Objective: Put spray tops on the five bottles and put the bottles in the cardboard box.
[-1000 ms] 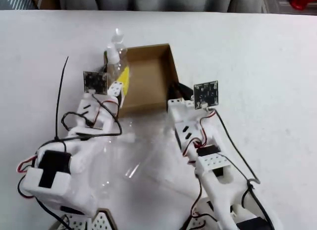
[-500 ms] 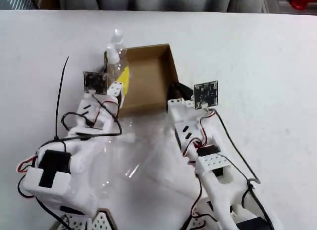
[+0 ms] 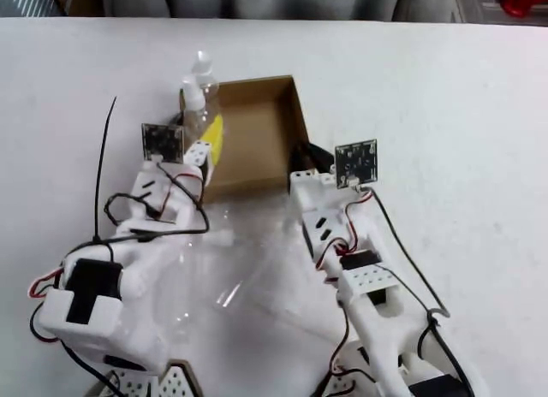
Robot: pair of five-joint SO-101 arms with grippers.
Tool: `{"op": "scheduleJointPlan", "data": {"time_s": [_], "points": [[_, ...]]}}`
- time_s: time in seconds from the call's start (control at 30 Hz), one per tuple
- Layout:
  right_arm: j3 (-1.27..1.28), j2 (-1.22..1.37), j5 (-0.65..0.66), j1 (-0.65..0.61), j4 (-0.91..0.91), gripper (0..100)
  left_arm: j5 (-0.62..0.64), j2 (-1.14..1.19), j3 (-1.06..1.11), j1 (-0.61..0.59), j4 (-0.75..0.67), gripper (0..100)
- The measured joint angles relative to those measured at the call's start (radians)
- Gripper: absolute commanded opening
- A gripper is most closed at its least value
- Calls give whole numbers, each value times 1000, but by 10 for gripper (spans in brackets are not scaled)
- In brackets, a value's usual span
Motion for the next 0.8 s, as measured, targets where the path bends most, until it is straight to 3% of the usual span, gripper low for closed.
{"op": "scheduleJointPlan", "data": {"time_s": [0.6,0.8], "points": [[0,0,0,0,0,15,0,0,0,0,32,288],[0,0,0,0,0,15,5,0,0,-14,32,448]]}}
